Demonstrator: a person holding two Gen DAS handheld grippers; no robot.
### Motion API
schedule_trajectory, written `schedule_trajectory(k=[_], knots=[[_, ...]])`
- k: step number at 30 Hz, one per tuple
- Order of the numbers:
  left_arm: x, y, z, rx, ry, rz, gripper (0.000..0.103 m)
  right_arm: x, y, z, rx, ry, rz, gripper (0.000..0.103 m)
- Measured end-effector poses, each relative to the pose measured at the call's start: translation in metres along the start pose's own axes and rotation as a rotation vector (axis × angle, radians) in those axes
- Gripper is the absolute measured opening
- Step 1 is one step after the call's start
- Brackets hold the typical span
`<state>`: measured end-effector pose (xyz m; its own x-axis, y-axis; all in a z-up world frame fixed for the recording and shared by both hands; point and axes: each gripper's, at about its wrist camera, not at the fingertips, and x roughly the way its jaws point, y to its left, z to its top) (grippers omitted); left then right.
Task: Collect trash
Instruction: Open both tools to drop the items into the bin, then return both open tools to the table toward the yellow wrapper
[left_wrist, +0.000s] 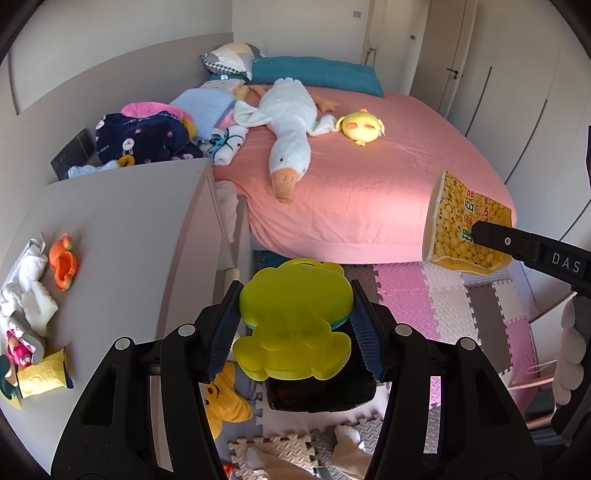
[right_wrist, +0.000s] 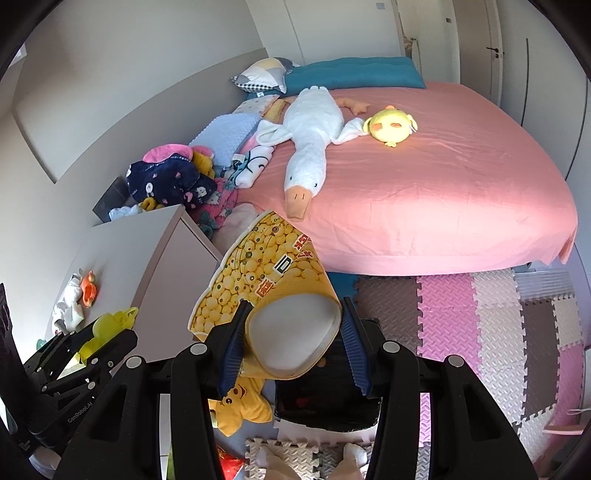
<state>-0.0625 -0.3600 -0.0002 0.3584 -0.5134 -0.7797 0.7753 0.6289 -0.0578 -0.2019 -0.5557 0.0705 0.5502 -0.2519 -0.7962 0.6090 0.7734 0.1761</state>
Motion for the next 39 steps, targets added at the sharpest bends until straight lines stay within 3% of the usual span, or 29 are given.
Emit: schedule_trajectory(k=[4,6,7,23,32,39], knots=[[0.013,-0.005,0.0,0.019,0.061,-0.041,0.059,0.006,0.001,0.001,0.0,0.017,0.009,0.05],[0.018,-0.008,0.001,0.02,0.08,-0.04,0.093,0.008,0.003,0.002,-0.002,0.028,0.013,0.056],[0.017,-0.009,0.001,0.021,0.065,-0.022,0.096,0.008,0.005,0.003,-0.002,0.021,0.005,0.059],[0.023,0.0,-0.002,0.006,0.074,0.031,0.096,0.013,0.009,0.003,-0.009,0.02,0.015,0.061],[0.011,0.036,-0.018,-0.08,0.081,0.094,0.096,0.026,0.043,-0.001,-0.072,0.053,0.073,0.061],[-0.007,0.081,-0.036,-0.202,0.08,0.173,0.096,0.038,0.085,-0.008,-0.148,0.087,0.134,0.061]])
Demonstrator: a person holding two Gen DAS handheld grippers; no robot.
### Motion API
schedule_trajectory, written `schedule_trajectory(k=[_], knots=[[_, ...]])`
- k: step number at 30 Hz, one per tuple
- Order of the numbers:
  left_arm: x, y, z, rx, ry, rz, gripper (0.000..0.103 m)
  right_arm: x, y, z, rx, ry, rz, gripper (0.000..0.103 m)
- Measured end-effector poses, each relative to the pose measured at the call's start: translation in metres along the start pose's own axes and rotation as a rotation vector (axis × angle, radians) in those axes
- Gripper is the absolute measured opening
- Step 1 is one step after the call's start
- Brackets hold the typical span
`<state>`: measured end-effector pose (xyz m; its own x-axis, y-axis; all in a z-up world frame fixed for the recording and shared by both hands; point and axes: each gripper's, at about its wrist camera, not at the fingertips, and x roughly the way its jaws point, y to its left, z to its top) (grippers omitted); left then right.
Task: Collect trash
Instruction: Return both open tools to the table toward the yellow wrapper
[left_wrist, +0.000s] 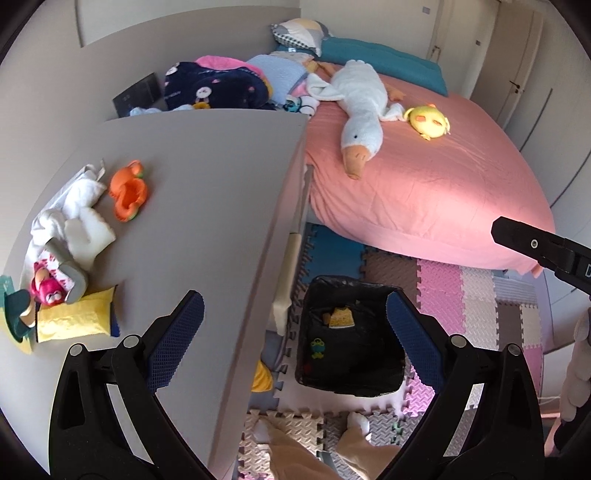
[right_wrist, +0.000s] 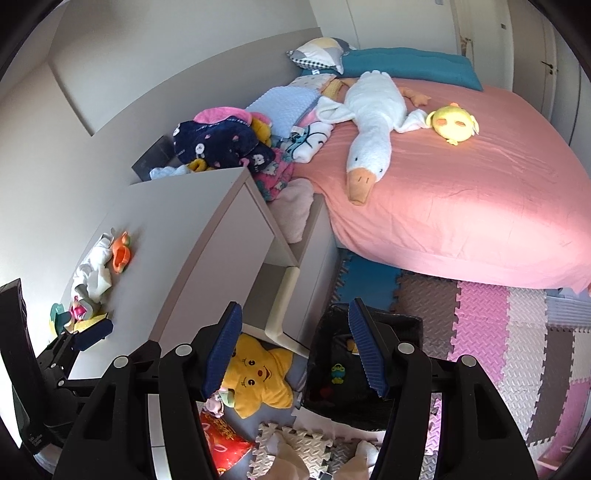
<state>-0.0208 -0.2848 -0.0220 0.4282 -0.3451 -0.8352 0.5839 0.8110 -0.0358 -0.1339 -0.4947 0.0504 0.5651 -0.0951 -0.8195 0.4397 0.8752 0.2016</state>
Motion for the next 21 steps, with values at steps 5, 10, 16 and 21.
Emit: schedule_trajectory(k=[5,10,16,21], knots=[[-0.008,0.037,-0.008,-0.084,-0.001,0.06,0.096,0.014,0.032,0.001,-0.055,0.025,0.046,0.061],[-0.018,0.073,-0.017,-0.174,-0.002,0.12,0.096,0.027,0.063,0.0,-0.106,0.047,0.089,0.061],[-0.027,0.115,-0.03,-0.281,0.003,0.188,0.096,0.041,0.102,0.0,-0.179,0.073,0.138,0.061],[-0.032,0.144,-0.039,-0.376,0.005,0.227,0.096,0.052,0.13,0.001,-0.231,0.089,0.165,0.061]])
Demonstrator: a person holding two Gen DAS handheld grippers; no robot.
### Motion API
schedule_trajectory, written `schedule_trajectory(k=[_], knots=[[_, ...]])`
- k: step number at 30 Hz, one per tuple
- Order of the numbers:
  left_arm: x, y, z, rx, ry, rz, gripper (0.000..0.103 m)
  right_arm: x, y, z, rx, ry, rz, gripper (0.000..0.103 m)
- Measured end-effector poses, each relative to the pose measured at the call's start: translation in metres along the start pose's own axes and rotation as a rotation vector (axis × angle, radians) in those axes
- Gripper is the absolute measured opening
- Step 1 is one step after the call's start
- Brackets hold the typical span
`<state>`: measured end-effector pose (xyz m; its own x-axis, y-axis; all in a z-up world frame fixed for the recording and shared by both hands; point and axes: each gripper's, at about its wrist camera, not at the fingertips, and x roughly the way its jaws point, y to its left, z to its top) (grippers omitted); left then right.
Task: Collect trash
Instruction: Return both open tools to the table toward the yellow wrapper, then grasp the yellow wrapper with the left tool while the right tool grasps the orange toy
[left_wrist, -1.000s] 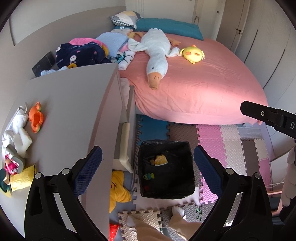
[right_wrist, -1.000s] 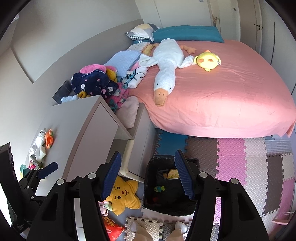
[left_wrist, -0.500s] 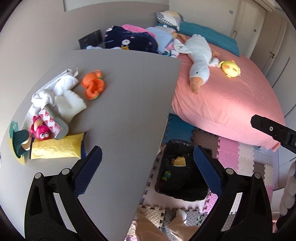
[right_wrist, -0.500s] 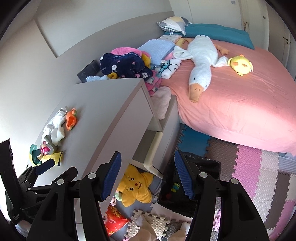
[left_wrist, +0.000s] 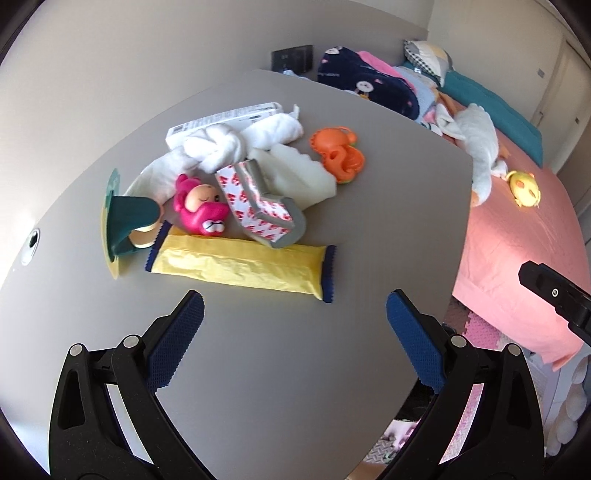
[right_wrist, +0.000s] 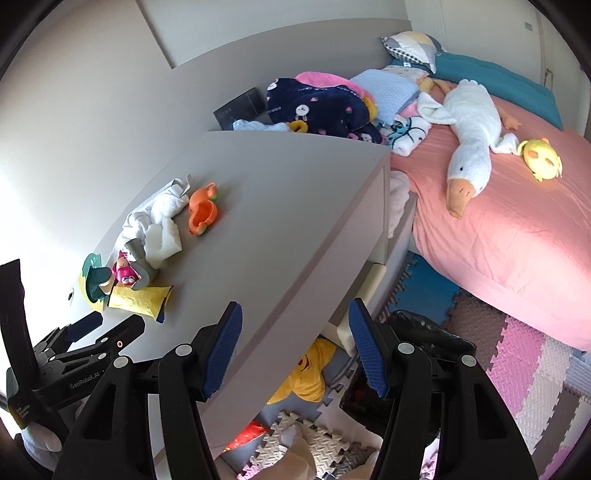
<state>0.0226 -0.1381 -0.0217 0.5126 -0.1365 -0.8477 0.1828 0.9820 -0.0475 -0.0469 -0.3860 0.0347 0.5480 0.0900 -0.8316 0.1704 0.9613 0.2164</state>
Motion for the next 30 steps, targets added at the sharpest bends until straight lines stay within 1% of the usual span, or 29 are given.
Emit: schedule_trajectory(k=[2,4,5,6,8,11,19,22,23,27,28,30], knots=[[0.001,0.011,0.002,-0.044,-0.001,0.013,0.096,0.004,0.007,0.003,-0.011,0.004,0.007,0.061],[0.002,0.023,0.004,-0.094,0.001,0.023,0.093,0.008,0.013,0.005,-0.019,0.007,0.014,0.061],[0.003,0.029,0.004,-0.118,0.006,0.022,0.09,0.009,0.015,0.006,-0.022,0.008,0.016,0.061],[0.006,0.035,0.005,-0.147,0.016,0.021,0.087,0.011,0.018,0.007,-0.025,0.009,0.018,0.061],[0.011,0.045,0.006,-0.192,0.035,0.026,0.083,0.014,0.021,0.009,-0.031,0.013,0.022,0.061],[0.02,0.056,0.007,-0.236,0.066,0.034,0.08,0.02,0.026,0.011,-0.034,0.02,0.023,0.061],[0.041,0.069,0.02,-0.329,0.104,0.022,0.08,0.035,0.034,0.018,-0.039,0.037,0.012,0.061],[0.051,0.07,0.024,-0.323,0.12,0.047,0.079,0.04,0.038,0.021,-0.05,0.04,0.006,0.061],[0.052,0.069,0.025,-0.31,0.113,0.067,0.077,0.041,0.04,0.021,-0.054,0.041,0.004,0.061],[0.057,0.069,0.03,-0.244,0.102,0.109,0.063,0.049,0.047,0.027,-0.07,0.048,0.002,0.061],[0.058,0.07,0.032,-0.231,0.1,0.115,0.061,0.053,0.05,0.029,-0.076,0.05,0.003,0.061],[0.059,0.073,0.034,-0.205,0.096,0.135,0.05,0.058,0.056,0.033,-0.086,0.055,0.007,0.061]])
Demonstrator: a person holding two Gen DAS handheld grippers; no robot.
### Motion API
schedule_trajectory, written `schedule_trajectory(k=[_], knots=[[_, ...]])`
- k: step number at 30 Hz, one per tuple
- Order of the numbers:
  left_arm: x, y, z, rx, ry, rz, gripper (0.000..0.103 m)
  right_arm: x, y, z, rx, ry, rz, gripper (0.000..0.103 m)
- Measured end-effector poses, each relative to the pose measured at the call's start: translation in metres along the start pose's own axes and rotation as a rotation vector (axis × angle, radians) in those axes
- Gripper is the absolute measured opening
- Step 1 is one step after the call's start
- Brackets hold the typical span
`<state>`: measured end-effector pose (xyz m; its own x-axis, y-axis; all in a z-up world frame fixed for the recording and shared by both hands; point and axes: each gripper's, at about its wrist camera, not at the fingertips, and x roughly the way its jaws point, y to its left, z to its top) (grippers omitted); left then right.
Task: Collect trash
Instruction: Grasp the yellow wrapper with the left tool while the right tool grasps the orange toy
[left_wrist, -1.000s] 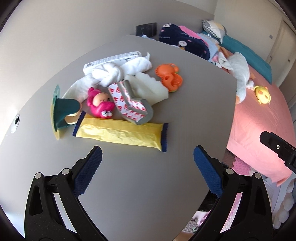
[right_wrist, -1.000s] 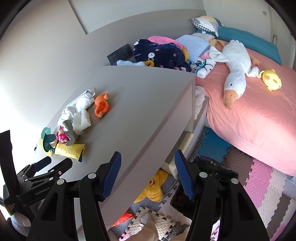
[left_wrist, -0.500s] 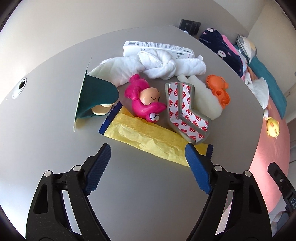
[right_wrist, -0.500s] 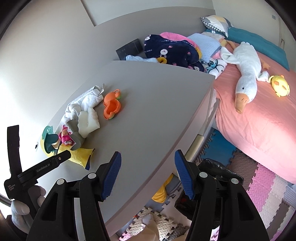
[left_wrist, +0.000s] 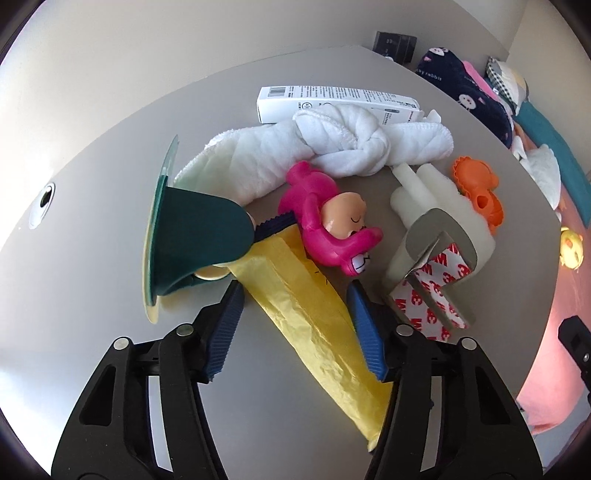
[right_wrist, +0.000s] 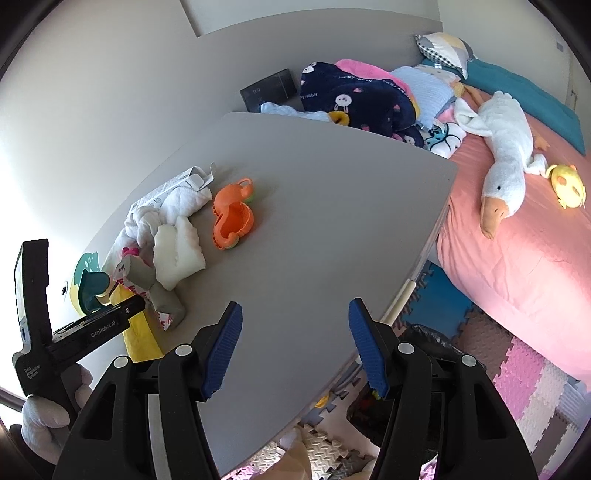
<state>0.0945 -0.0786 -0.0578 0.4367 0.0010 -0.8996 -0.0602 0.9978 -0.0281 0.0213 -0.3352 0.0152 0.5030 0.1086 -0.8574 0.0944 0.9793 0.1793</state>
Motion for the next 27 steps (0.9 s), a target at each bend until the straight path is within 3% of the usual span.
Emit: schedule_trajectory(k=[8,23,27], knots=[[-0.004,0.019,-0.004,0.093,-0.009,-0.066,0.027,0.027,0.026,0.018,-0.074,-0.015,0.055,0.061],[-0.005,0.03,-0.006,0.149,-0.029,-0.1,0.026,0.09,0.054,0.07,-0.092,0.018,0.02,0.057],[-0.005,0.031,-0.005,0.156,-0.034,-0.105,0.026,0.103,0.061,0.075,-0.1,0.052,-0.008,0.046]])
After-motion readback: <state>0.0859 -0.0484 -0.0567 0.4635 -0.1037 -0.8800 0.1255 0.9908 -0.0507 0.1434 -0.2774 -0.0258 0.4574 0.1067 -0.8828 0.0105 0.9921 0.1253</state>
